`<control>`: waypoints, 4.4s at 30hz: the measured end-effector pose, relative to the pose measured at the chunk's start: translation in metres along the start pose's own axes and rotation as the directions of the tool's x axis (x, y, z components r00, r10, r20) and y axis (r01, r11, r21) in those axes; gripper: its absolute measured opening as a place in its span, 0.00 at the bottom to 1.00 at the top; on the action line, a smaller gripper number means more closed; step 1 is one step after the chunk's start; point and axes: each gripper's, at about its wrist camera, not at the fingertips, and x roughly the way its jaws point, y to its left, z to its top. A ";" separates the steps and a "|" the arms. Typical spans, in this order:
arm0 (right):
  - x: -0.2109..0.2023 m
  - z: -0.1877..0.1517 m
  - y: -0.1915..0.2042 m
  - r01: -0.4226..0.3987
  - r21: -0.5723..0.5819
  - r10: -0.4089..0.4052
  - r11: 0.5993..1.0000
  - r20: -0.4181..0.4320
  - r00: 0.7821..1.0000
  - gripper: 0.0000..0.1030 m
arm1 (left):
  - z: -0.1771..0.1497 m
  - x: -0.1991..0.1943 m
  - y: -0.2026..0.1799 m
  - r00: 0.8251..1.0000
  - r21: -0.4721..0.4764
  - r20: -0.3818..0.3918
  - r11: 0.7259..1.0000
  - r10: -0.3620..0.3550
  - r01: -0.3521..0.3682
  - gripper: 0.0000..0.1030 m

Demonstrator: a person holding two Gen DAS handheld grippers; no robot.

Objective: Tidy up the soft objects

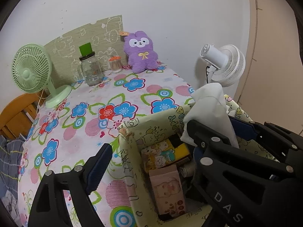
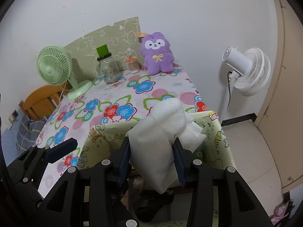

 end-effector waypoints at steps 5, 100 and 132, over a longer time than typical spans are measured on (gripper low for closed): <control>-0.002 -0.003 0.004 -0.001 0.005 0.001 1.000 0.001 1.000 0.54 | -0.004 -0.003 0.003 1.000 0.000 -0.002 1.000 -0.002 0.002 0.92; -0.163 -0.025 0.149 0.148 -0.050 -0.122 0.988 0.346 0.930 0.96 | -0.074 -0.190 0.162 0.935 -0.230 0.291 0.964 0.203 -0.137 1.00; -0.167 -0.032 0.137 0.120 -0.030 -0.102 0.992 0.347 0.932 0.97 | -0.072 -0.195 0.154 0.933 -0.235 0.298 0.963 0.204 -0.135 1.00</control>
